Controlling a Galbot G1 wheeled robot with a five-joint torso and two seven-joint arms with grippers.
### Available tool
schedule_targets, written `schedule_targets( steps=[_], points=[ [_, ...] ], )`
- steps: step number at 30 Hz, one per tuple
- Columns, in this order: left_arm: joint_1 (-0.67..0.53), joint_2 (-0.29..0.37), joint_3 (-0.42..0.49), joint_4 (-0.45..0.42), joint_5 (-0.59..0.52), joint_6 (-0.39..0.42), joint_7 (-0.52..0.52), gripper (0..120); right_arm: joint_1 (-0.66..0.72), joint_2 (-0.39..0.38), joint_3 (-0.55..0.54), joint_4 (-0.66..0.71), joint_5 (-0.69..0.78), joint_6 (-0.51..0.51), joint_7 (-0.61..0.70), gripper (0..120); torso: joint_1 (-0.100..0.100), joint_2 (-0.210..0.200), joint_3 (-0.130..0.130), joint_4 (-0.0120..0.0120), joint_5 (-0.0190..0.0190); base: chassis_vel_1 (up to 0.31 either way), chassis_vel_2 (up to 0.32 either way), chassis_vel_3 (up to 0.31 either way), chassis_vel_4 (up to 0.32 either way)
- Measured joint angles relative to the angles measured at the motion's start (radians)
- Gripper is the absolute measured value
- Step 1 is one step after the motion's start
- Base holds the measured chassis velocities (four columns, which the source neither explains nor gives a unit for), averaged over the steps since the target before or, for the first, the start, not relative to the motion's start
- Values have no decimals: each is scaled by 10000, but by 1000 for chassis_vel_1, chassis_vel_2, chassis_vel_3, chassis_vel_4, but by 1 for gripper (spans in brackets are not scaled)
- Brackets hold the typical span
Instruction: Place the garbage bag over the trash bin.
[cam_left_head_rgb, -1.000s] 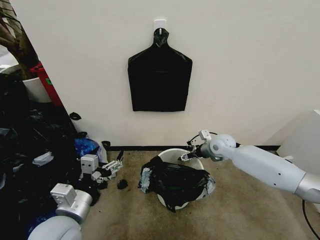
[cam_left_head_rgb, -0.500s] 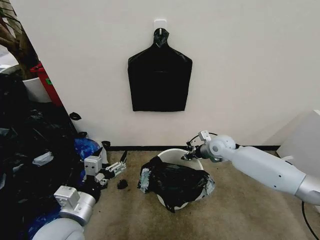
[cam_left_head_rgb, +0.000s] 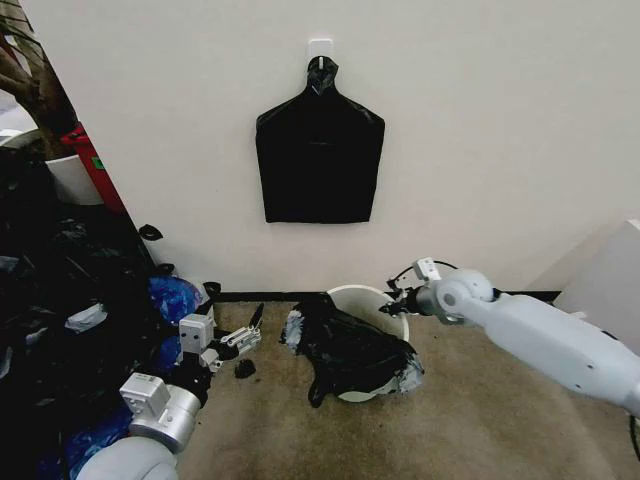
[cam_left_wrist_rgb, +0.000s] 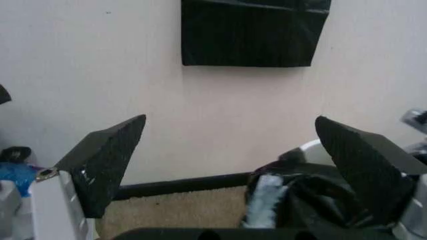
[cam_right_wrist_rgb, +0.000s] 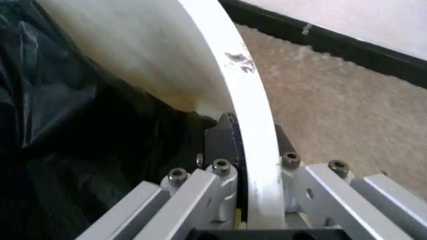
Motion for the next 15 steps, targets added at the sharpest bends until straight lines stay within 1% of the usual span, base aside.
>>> schedule_targets(
  steps=[2, 3, 4, 6, 7, 8, 10, 11, 12, 14, 15],
  points=[
    [-58, 41, -6, 52, -53, -22, -90, 100, -609, -113, 696, 397, 421, 0, 797, 0, 0, 0, 0, 0, 2, 0, 0, 0, 0],
    [-107, 73, -11, 91, -86, -36, -158, 100, -974, -147, 1084, 653, 821, 0, 1491, 0, 0, 0, 0, -1, 6, 0, 0, 0, 0],
    [-154, 96, -14, 125, -115, -47, -206, 100, -1370, -158, 1506, 979, 1386, 1, 2400, 0, 0, 0, 1, -1, 5, 0, 0, 0, 0],
    [-271, 120, -26, 173, -167, -58, -271, 100, -2295, -63, 2599, 1952, 3281, 12, 5042, 0, -1, 0, 0, -3, 3, 0, 0, 0, 0],
    [-301, 119, -25, 177, -168, -58, -279, 100, -2612, -4, 3026, 2327, 4100, 20, 6029, 0, -1, 0, 0, -1, 4, 0, 0, 0, 0],
    [-301, 119, -25, 177, -168, -58, -279, 100, -2612, -4, 3026, 2327, 4100, 20, 6029, 0, -1, 0, 0, -1, 4, 0, 0, 0, 0],
    [-335, 100, -9, 181, -121, -80, -280, 100, -3157, 72, 3678, 2917, 5025, 44, 7222, 0, -1, 0, 0, 2, 0, 0, 0, 0, 0],
    [-349, 64, 22, 182, -69, -106, -279, 100, -3684, 128, 4236, 3386, 5579, 123, 7936, 0, 0, 0, 0, 3, 1, 0, 0, 0, 0],
    [-354, 37, 48, 183, -34, -124, -276, 100, -4071, 169, 4612, 3703, 5863, 291, 8336, 0, -1, 0, -1, 1, 1, 0, 0, 0, 0],
    [-354, 17, 62, 183, -11, -139, -276, 100, -4327, 203, 4809, 3891, 5959, 461, 8562, 0, -1, 1, -1, 1, -1, 0, 0, 0, 0],
    [-354, -22, 81, 185, 31, -162, -273, 100, -4796, 303, 5136, 4211, 6016, 883, 8977, 0, -1, 2, -1, -1, 0, 0, 0, 0, 0]
  ],
)
